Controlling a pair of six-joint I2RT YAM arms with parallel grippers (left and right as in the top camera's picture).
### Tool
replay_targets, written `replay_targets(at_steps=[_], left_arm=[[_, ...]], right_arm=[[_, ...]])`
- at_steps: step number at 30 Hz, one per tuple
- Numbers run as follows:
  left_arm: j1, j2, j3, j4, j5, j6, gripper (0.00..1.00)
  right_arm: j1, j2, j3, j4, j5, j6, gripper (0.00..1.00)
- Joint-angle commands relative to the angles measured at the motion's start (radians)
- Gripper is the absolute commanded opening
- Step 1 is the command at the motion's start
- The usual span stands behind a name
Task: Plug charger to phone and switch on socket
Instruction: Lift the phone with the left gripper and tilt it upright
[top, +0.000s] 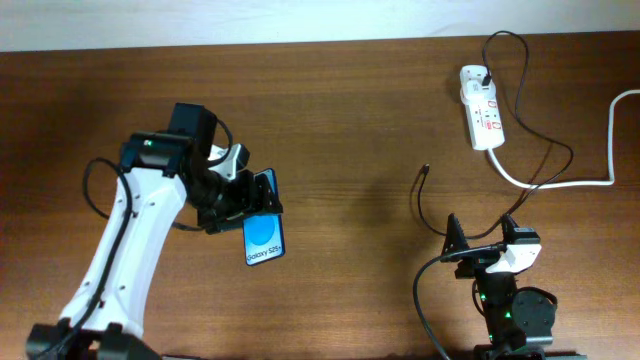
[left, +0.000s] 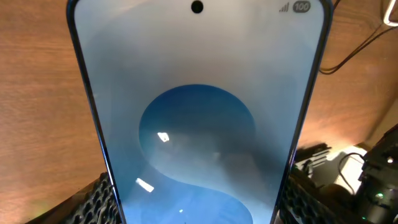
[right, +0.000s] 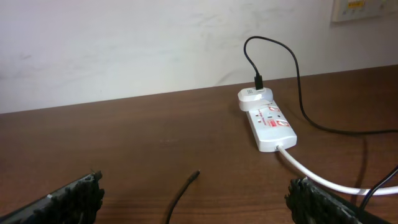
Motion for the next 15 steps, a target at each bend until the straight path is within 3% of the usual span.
replay_targets(at_steps=[1, 15], left_arm=[[0.002, 0.085, -0.001, 0.01, 0.09, -0.028, 0.38], [0.002, 0.264, -0.001, 0.044, 0.287, -0.048, 0.38]], right_arm=[[-0.003, -0.008, -0.005, -0.005, -0.005, -0.001, 0.98], [-0.003, -0.008, -0.005, -0.005, -0.005, -0.001, 0.98]])
